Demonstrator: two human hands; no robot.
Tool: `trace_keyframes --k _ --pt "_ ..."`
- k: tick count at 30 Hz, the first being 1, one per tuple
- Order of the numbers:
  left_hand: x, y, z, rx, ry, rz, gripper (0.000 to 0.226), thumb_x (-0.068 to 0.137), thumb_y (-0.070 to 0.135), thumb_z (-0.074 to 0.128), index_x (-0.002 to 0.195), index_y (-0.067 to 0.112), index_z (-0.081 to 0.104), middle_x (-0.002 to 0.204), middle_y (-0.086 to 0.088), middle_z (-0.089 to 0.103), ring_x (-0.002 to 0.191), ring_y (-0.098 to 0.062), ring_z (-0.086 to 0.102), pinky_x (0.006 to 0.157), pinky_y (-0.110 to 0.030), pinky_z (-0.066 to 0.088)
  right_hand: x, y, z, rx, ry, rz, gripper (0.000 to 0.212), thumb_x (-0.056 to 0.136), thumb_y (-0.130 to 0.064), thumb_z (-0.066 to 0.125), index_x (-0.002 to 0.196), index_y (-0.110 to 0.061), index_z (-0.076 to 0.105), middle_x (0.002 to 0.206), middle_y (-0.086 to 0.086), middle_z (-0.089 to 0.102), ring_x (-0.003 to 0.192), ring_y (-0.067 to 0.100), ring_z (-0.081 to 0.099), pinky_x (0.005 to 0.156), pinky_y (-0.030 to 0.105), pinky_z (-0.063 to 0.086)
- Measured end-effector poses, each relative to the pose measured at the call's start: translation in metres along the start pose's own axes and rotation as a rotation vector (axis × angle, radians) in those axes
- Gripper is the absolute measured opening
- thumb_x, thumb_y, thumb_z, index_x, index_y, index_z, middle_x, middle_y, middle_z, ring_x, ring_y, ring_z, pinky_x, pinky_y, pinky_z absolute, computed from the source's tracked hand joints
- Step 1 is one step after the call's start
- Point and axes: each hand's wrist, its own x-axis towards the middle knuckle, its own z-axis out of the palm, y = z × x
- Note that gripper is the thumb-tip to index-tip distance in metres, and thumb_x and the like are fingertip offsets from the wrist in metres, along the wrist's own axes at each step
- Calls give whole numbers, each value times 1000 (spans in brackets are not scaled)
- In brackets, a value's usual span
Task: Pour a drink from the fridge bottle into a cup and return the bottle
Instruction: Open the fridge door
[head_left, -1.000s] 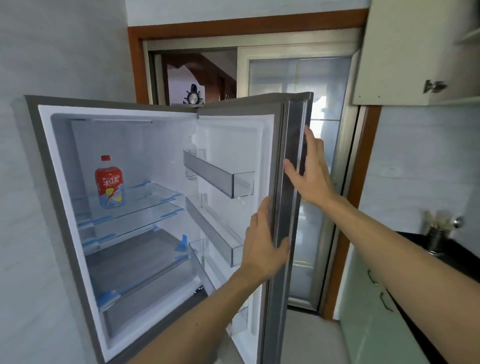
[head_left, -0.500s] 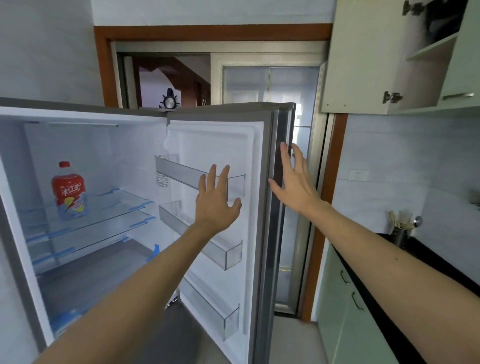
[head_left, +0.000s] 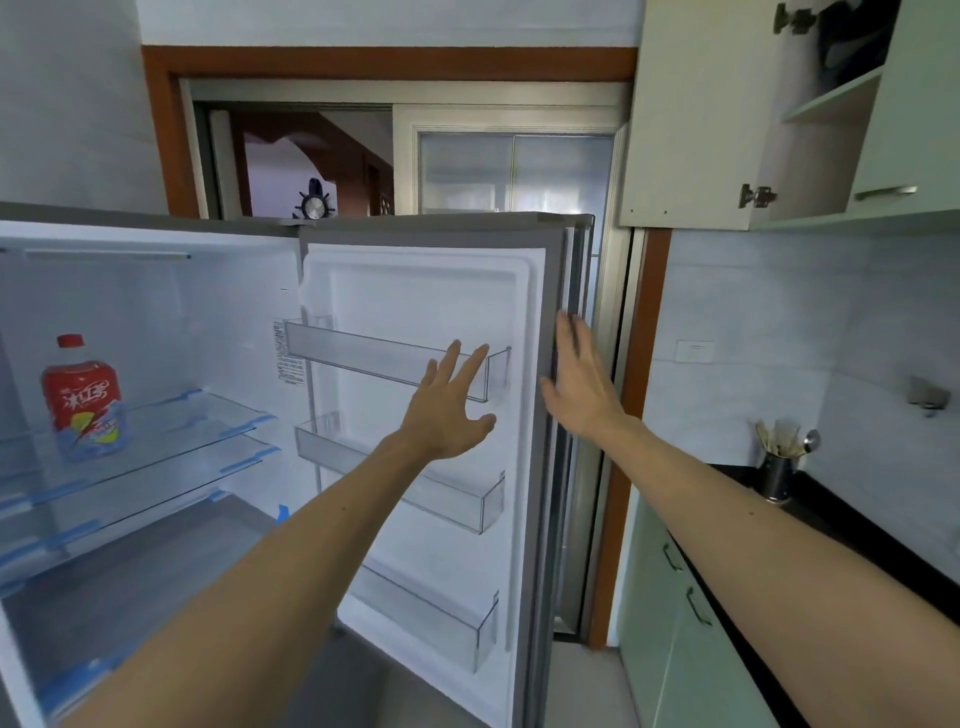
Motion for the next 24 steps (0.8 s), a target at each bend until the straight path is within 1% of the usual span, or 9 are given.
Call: trace_keyframes --k 3,7,10,15,19,21,23,24 --pt "14 8 8 4 -27 -2 89 92 35 66 158 37 6 168 0 -5 154 -38 -3 120 -52 19 1 11 10 55 -78 32 94 96 -17 60 156 -17 -12 164 5 -19 152 28 -3 118 35 16" --pt "28 13 18 12 -36 -8 91 90 34 67 159 35 7 168 -3 -4 153 -41 -3 119 -54 20 6 24 14 57 -150 56 98 94 -21 64 157 -22 -11 162 2 -26 152 28 -5 119 38 19" --pt "33 14 24 22 -30 -8 92 90 34 68 158 35 7 168 -3 -5 153 -41 -3 119 -55 21 11 30 15 48 -173 63 100 93 -25 66 157 -23 -11 162 1 -27 152 27 -5 118 38 19" --pt "36 13 28 37 -19 -6 93 89 33 69 158 36 7 168 -3 -5 153 -41 -2 118 -56 22 13 37 18 32 -173 55 101 92 -27 67 157 -24 -10 162 0 -28 153 27 -1 117 37 22" --pt "36 12 27 57 -28 -4 93 89 35 69 158 38 6 168 -2 -7 153 -40 -1 118 -60 20 12 37 15 33 -200 42 101 93 -28 66 157 -24 -12 161 1 -29 152 29 -2 118 40 20" --pt "33 13 23 109 -42 -6 94 90 36 67 157 41 1 168 0 -11 153 -39 -1 118 -64 13 12 37 12 -4 -254 44 101 94 -30 63 156 -24 -16 160 3 -32 152 33 3 118 44 26" --pt "26 11 19 155 -56 -12 94 91 38 65 156 43 -3 167 3 -14 154 -37 -1 116 -67 7 10 39 10 -95 -334 52 99 97 -33 59 154 -25 -21 159 6 -34 150 36 11 114 47 36" --pt "22 8 16 160 -59 -21 95 91 39 64 156 44 -4 167 5 -14 154 -37 0 116 -67 5 8 40 10 -140 -377 56 98 98 -35 57 153 -25 -23 159 9 -33 150 37 13 112 48 38"
